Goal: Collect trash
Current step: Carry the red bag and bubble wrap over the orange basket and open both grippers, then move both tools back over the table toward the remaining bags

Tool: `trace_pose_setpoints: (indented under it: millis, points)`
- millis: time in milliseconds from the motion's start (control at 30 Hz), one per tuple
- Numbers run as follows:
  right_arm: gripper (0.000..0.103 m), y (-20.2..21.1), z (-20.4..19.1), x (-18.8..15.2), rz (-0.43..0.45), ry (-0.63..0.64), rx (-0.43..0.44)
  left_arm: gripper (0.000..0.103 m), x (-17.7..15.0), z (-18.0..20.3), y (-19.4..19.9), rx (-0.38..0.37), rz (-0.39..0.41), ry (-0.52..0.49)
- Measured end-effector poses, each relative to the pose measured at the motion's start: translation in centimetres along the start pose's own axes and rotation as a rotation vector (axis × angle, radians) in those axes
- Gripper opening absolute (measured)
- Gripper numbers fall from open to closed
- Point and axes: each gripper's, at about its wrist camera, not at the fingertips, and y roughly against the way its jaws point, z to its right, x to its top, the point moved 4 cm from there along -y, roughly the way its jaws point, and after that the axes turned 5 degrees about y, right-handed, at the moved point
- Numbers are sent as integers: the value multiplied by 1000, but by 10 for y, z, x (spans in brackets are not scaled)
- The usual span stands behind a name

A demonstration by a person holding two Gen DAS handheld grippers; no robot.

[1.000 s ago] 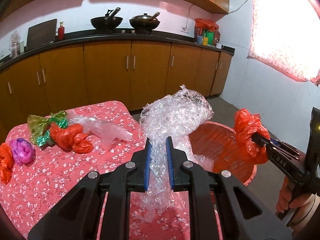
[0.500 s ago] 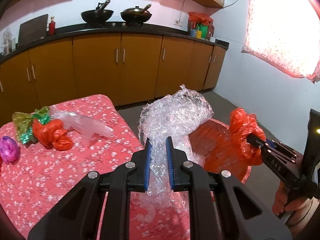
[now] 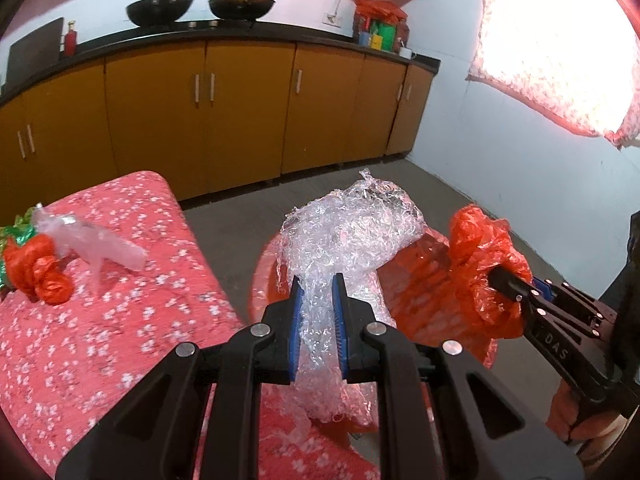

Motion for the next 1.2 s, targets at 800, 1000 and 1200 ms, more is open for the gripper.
trace_pose_setpoints:
  millis: [800,1000,1200]
  points:
    - [35,-13,4,0,-6,7,6,36,-4,0,-23,-14,-33,8]
    - [35,-6,-5,5,8,22,16,36,3,-16,-14,24,-7,34]
    - [35,0,-24,13,19,45,42,36,8,-35,-5,62,18,53]
